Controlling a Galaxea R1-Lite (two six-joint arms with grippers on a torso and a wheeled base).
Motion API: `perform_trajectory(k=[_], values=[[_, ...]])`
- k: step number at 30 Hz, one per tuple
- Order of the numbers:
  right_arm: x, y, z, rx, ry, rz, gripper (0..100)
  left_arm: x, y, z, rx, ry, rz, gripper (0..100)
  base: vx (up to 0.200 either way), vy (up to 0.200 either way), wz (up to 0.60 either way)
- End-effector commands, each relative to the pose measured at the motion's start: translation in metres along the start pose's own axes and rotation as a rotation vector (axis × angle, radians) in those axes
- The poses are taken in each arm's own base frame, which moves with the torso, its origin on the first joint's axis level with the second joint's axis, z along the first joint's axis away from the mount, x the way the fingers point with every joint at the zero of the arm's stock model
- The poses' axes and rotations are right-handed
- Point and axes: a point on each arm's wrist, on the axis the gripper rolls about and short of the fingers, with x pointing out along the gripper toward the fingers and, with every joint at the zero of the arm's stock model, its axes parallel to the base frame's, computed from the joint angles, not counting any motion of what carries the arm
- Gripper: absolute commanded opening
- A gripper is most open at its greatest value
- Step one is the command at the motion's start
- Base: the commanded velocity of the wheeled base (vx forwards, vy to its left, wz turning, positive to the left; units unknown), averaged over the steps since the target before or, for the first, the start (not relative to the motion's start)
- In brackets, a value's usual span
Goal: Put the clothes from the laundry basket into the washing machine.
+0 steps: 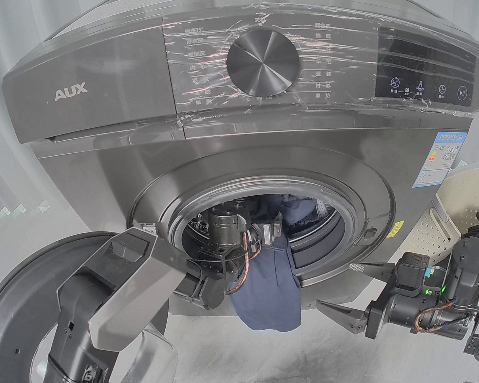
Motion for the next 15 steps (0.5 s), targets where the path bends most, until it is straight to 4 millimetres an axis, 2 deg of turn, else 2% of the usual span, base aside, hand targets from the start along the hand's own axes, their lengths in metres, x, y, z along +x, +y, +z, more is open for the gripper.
perform_trajectory(k=[1, 10, 14, 15], values=[[0.000, 0.000, 0.000, 0.000, 0.001, 0.001, 100, -0.034, -0.007, 0.016, 0.019, 0.076, -0.074, 100, 0.000, 0.000, 0.00], [0.001, 0.002, -0.001, 0.000, 0.004, 0.011, 100, -0.050, -0.019, -0.020, 0.072, 0.206, -0.169, 100, 0.000, 0.000, 0.00], [0.001, 0.003, -0.001, 0.000, 0.004, 0.013, 100, -0.050, -0.022, -0.027, 0.087, 0.222, -0.182, 100, 0.000, 0.000, 0.00], [0.001, 0.003, 0.000, 0.000, 0.000, 0.011, 100, -0.047, -0.022, -0.035, 0.098, 0.234, -0.182, 100, 0.000, 0.000, 0.00]])
